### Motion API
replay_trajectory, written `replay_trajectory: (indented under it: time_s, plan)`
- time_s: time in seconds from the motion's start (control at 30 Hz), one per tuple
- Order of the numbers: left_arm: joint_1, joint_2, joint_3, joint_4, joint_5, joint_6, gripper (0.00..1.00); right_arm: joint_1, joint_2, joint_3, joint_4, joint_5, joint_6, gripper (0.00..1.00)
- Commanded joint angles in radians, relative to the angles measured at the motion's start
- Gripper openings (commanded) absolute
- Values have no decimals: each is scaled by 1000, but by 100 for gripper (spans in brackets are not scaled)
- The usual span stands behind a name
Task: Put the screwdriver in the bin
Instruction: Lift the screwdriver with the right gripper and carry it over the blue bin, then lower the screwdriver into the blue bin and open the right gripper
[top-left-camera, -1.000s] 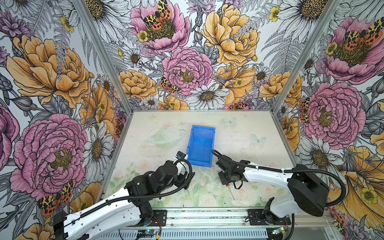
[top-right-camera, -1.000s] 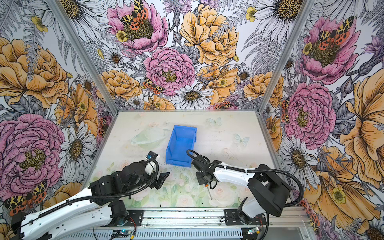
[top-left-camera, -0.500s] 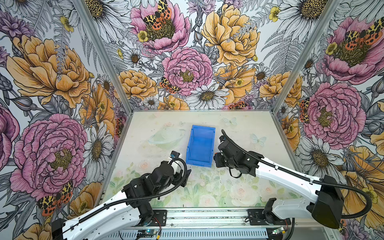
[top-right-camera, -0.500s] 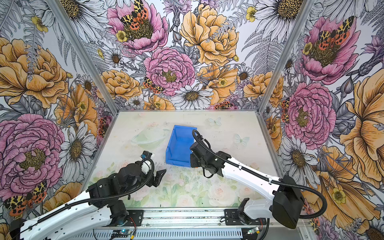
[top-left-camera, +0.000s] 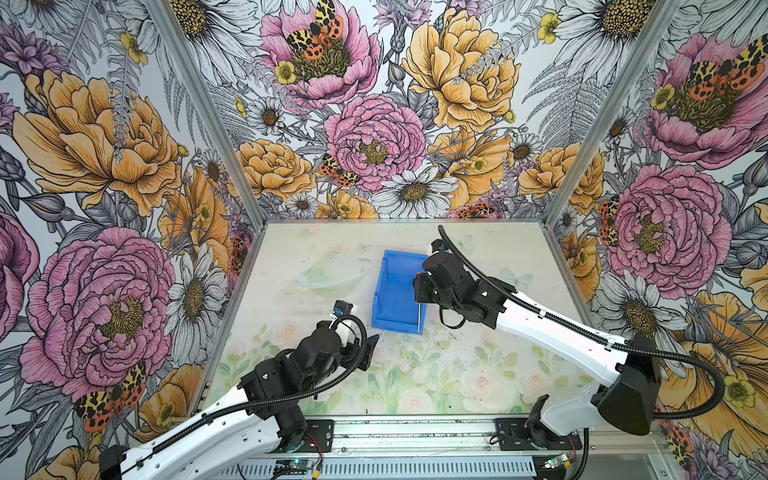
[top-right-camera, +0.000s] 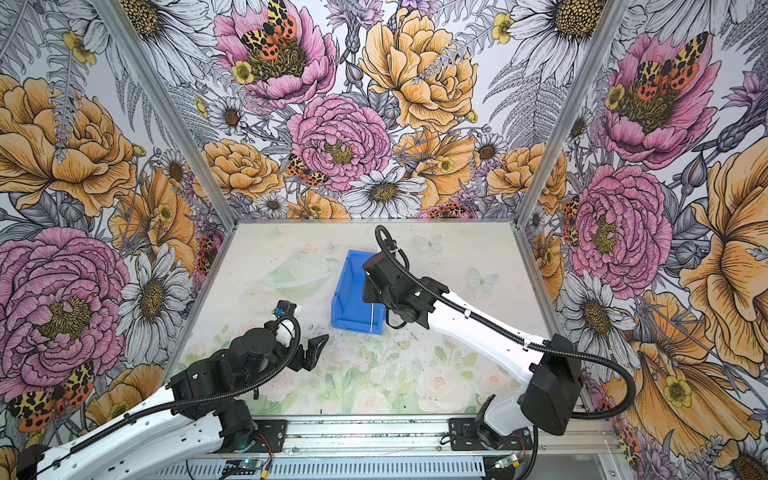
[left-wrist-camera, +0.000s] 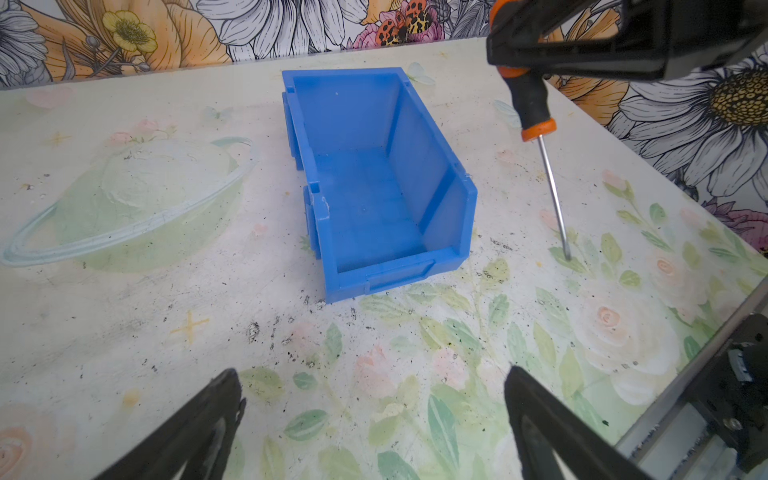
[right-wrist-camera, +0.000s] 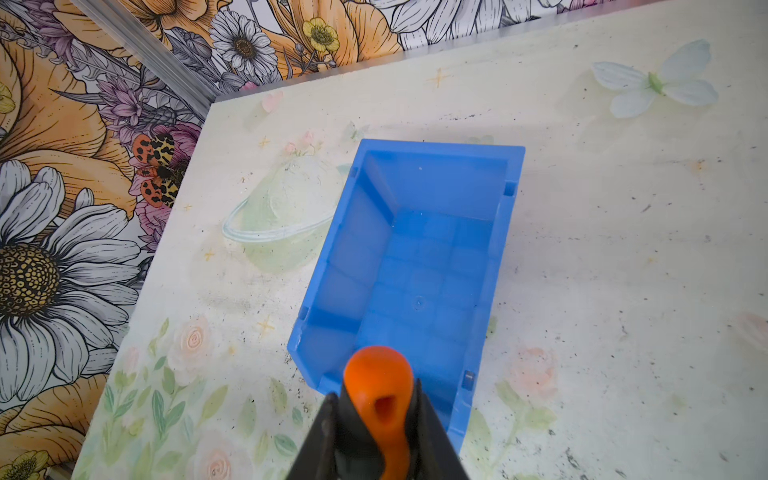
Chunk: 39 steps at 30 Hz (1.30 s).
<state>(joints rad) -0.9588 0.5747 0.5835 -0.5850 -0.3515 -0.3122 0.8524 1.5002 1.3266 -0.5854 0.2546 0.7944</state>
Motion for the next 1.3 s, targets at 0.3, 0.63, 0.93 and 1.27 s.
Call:
replay_trajectory:
  time_s: [0.3, 0.63, 0.93, 1.27]
  plan:
    - [2, -29, -14, 36, 15, -4, 99, -29, 263, 230, 51, 58, -4, 0]
    - [-33, -55, -23, 34, -20, -5, 99, -54, 401, 271, 65, 65, 3, 0]
    - [-46, -68, -25, 34, -36, -5, 99, -98, 534, 331, 64, 60, 0, 0]
    - [-72, -86, -33, 33, -64, -5, 99, -108, 606, 333, 62, 46, -4, 0]
